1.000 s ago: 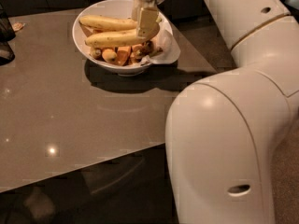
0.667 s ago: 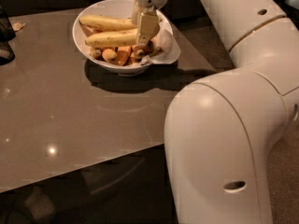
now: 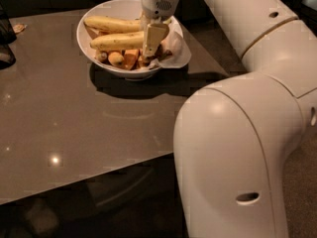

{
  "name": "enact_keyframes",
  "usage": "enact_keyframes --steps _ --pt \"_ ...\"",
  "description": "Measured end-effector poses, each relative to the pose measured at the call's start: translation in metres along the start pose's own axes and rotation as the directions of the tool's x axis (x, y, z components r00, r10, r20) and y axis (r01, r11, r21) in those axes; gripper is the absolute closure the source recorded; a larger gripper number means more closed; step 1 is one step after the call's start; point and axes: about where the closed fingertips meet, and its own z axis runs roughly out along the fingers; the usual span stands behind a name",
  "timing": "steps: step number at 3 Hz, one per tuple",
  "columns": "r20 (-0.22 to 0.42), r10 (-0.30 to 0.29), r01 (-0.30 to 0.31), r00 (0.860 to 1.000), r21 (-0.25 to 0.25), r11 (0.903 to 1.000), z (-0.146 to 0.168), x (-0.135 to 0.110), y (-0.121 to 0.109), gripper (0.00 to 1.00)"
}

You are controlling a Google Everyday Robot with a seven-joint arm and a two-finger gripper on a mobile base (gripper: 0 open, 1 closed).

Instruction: Pick banana from white bowl

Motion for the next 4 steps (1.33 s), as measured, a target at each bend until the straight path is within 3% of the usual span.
enact_keyframes --steps 1,2,3,4 --pt "-0.016 0.015 -0.015 1.000 -0.011 0.9998 0.004 0.005 0.005 0.81" --pt "-0.004 0.014 -0.014 1.000 0.017 0.9998 0.008 0.001 -0.004 1.00" --pt "0.013 0.024 -0.024 1.000 0.047 0.9986 -0.002 0.000 -0.005 1.00" --pt "0.026 0.039 -0.042 0.999 0.107 0.9934 -0.032 0.004 0.008 1.00"
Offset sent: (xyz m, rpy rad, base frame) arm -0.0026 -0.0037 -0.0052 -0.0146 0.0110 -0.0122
